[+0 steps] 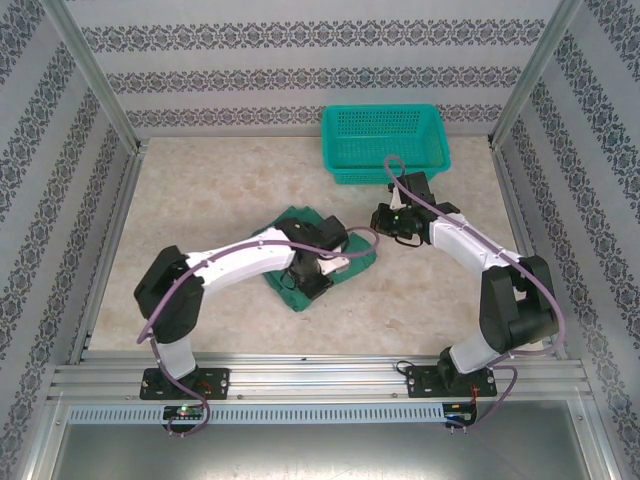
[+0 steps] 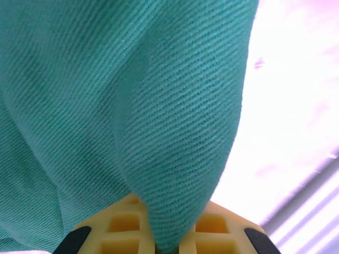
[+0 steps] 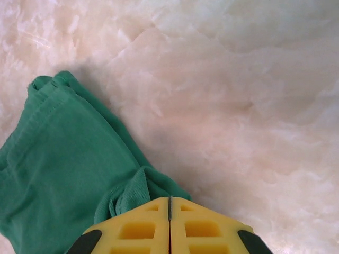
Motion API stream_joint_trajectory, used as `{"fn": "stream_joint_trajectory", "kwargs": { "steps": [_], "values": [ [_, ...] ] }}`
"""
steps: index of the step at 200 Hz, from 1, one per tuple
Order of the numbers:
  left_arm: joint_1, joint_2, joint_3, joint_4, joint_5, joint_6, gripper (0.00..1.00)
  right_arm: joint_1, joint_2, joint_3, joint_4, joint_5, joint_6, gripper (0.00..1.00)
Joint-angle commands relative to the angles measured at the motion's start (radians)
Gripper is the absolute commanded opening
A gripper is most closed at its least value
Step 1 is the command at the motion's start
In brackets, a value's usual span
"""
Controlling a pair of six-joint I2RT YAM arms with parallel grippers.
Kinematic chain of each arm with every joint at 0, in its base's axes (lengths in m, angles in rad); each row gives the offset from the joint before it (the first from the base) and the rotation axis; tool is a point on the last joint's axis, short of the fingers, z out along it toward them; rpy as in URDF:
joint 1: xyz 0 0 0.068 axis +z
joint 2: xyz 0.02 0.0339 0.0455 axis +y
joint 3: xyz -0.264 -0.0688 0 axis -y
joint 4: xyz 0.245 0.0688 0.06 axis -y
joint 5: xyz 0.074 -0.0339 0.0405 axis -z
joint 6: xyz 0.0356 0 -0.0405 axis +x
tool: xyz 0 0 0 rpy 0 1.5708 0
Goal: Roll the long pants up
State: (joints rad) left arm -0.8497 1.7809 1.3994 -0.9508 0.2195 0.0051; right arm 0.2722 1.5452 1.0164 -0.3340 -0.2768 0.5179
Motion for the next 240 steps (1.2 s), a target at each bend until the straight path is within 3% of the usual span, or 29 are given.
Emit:
{"fn": "stream_joint_trajectory", "kwargs": {
  "steps": [1,25,46,82,124,147,240],
  "values": [
    [0.107,-0.084,0.010,0.025,0.359,-0.066,0.00,0.001,-0.029,-0.036,-0.028,-0.002,-0.007,0.09],
    [0.245,-0.109,-0.053,0.107,0.595,-0.171,0.01,0.005,-0.035,-0.044,-0.030,-0.006,-0.008,0.08],
    [0.331,-0.051,-0.092,0.100,0.686,-0.212,0.01,0.009,-0.049,-0.041,-0.027,-0.010,-0.004,0.08],
    [0.399,0.086,-0.172,0.193,0.767,-0.235,0.00,0.046,-0.086,-0.020,-0.037,-0.019,-0.014,0.08],
    [0.457,0.202,-0.134,0.241,0.803,-0.228,0.00,0.125,-0.095,-0.005,-0.042,-0.067,-0.037,0.09],
    [0.480,0.237,-0.095,0.181,0.787,-0.185,0.00,0.150,-0.062,0.017,-0.046,-0.099,-0.054,0.09],
    [0.505,0.223,-0.089,0.122,0.819,-0.114,0.00,0.239,0.104,0.139,-0.024,-0.198,-0.087,0.10]
  ]
}}
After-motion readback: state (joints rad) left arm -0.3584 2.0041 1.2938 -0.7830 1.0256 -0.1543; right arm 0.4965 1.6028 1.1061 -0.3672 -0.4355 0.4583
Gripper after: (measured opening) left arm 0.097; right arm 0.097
